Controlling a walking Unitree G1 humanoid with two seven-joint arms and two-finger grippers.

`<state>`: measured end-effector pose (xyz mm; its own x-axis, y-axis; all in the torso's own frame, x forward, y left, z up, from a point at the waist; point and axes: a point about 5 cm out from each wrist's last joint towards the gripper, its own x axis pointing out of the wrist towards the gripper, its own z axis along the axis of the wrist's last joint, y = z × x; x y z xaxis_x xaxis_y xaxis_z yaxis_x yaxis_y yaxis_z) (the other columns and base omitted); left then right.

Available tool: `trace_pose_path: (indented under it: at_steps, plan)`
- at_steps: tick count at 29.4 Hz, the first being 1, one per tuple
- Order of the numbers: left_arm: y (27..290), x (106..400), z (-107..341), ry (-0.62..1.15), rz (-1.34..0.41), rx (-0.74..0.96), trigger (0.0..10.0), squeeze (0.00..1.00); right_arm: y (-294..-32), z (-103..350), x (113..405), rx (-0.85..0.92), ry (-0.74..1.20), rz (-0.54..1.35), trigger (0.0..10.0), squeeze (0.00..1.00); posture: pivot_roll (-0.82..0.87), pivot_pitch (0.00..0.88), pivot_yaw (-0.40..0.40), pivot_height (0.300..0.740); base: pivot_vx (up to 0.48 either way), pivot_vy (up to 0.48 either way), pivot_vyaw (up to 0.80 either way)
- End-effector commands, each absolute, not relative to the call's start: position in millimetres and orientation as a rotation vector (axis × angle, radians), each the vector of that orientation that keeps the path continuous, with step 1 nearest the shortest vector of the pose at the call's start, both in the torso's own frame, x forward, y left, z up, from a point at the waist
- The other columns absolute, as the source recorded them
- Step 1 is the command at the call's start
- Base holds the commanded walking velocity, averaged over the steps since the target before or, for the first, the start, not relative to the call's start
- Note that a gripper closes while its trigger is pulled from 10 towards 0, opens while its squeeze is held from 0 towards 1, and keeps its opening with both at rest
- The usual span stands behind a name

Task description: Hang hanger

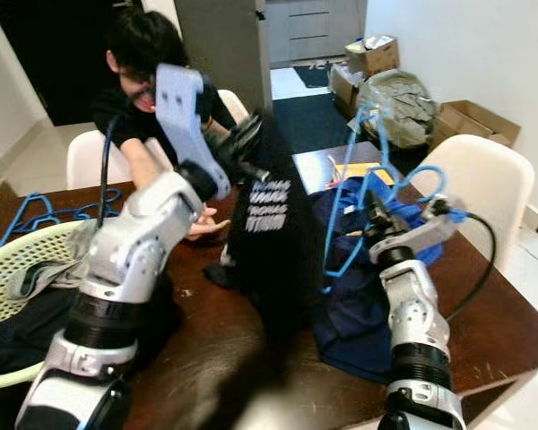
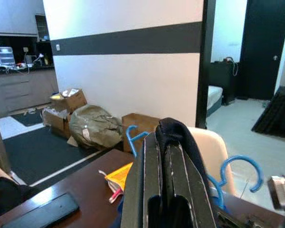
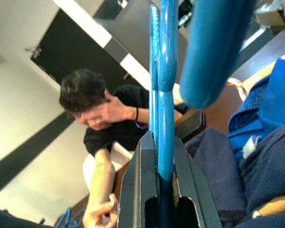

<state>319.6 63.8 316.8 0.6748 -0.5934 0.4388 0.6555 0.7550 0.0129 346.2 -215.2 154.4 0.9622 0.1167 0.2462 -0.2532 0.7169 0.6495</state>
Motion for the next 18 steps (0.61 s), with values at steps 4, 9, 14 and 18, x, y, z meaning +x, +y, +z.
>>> trace_pose_path:
  at_steps: [4,9,14,18]
  plan:
    - [39,303,272,-0.233,-0.878,-0.069,10.0,0.00,-233,149,337,0.787,-0.187,0.169,10.0,0.00,0.05,0.044,0.013,0.740,0.000,0.000,0.00]
    - [7,271,242,-0.144,-1.085,-0.032,10.0,0.00,-230,149,334,0.759,-0.167,0.184,10.0,0.00,0.02,0.056,0.016,0.740,0.000,0.000,0.00]
    - [-26,262,234,-0.074,-1.198,-0.050,10.0,0.00,-234,147,329,0.736,-0.159,0.173,10.0,0.00,-0.01,0.059,0.019,0.740,0.000,0.000,0.00]
    - [-51,251,211,-0.022,-1.277,0.135,10.0,0.00,-236,145,328,0.726,-0.148,0.166,10.0,0.00,-0.01,0.048,0.017,0.740,0.000,0.000,0.00]
